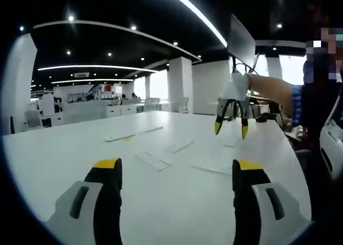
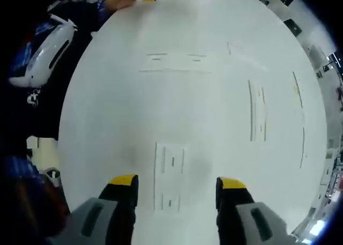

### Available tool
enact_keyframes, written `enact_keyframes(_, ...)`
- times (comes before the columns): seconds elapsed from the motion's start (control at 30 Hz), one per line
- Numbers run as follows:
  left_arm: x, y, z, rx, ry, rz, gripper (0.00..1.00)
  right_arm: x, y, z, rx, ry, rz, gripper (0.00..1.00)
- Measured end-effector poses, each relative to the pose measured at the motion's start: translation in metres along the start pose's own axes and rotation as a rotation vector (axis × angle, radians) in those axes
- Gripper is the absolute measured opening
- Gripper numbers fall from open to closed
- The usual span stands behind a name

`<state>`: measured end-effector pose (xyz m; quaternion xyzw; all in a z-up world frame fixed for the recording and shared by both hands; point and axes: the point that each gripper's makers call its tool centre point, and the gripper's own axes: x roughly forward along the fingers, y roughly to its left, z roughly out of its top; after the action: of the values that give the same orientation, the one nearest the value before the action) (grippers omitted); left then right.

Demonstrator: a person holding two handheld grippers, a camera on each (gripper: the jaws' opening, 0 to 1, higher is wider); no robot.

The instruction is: Locate the socket holder cover, grip the socket holder cover, clip it into the socket holder slot.

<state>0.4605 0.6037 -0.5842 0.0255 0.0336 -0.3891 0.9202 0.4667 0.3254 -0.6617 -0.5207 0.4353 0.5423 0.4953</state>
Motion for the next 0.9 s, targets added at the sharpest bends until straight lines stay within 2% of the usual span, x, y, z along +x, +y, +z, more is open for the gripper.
enact_keyframes(0.17, 0.001, 0.001, 0.0, -0.001, 0.001, 0.001, 0.84, 0.007, 0.003, -0.008, 0.014, 0.038, 0.025, 0.58)
enact_keyframes(0.27, 0.001, 0.002, 0.0, -0.002, 0.003, 0.0, 0.84, 0.01, 0.006, -0.012, 0.007, 0.056, 0.04, 0.53)
enact_keyframes(0.67, 0.002, 0.003, -0.002, -0.003, 0.012, 0.002, 0.84, 0.01, 0.01, -0.009, -0.014, 0.051, 0.053, 0.42)
enact_keyframes(0.8, 0.001, 0.004, -0.002, -0.002, 0.013, 0.001, 0.84, 0.01, 0.011, -0.008, -0.02, 0.05, 0.053, 0.34)
enact_keyframes(0.9, 0.0, 0.004, -0.001, 0.0, 0.012, 0.002, 0.84, 0.01, 0.011, -0.007, -0.011, 0.052, 0.052, 0.34)
